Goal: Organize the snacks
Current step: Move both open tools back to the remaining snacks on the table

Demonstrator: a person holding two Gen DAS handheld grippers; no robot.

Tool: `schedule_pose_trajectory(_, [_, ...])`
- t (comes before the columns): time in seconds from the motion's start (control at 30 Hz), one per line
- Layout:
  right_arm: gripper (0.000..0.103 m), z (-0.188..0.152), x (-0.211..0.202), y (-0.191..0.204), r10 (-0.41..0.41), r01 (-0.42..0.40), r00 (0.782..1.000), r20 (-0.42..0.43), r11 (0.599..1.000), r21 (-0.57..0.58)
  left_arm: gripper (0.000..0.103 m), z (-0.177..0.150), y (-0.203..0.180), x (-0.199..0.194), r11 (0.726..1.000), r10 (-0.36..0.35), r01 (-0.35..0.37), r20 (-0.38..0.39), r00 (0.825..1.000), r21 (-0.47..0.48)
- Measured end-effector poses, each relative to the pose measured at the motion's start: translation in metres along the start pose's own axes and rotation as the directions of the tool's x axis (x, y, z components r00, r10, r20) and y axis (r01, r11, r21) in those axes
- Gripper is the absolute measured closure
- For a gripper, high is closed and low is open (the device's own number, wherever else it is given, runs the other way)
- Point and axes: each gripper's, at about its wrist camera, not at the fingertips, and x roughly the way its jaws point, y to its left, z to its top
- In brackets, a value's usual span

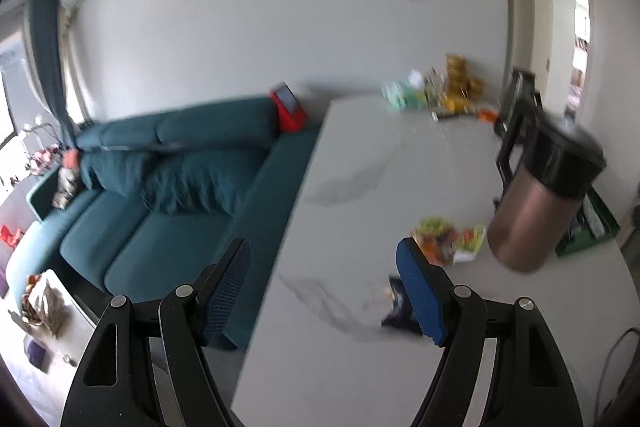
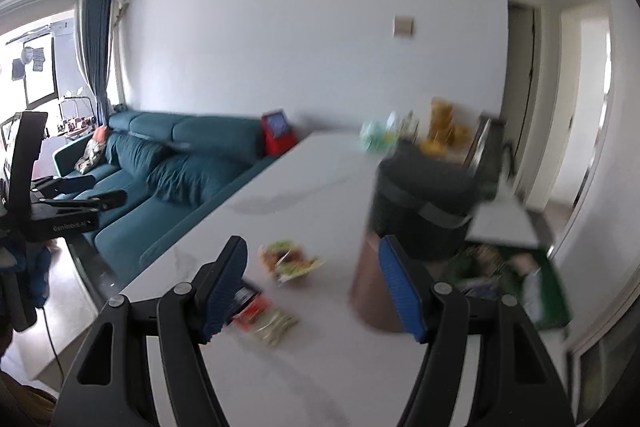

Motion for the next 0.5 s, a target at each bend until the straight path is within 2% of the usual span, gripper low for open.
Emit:
schedule_pose_trajectory(0.23, [0.0, -0.048, 0.07, 0.023, 0.041, -0.025, 0.987, -0.159, 0.995, 0.098, 0.033, -0.033, -0.023, 0.052, 0.994, -0.087, 0.095, -0.133, 0.987, 0.055])
schedule_pose_trajectory(0.5, [0.0, -0.092, 0.13, 0.026, 0.032, 0.018, 0.952, -0.305, 0.987, 0.159, 0.033, -0.061, -0.046, 0.11, 0.978, -0.162, 0.19, -0.269, 0.949, 0.081])
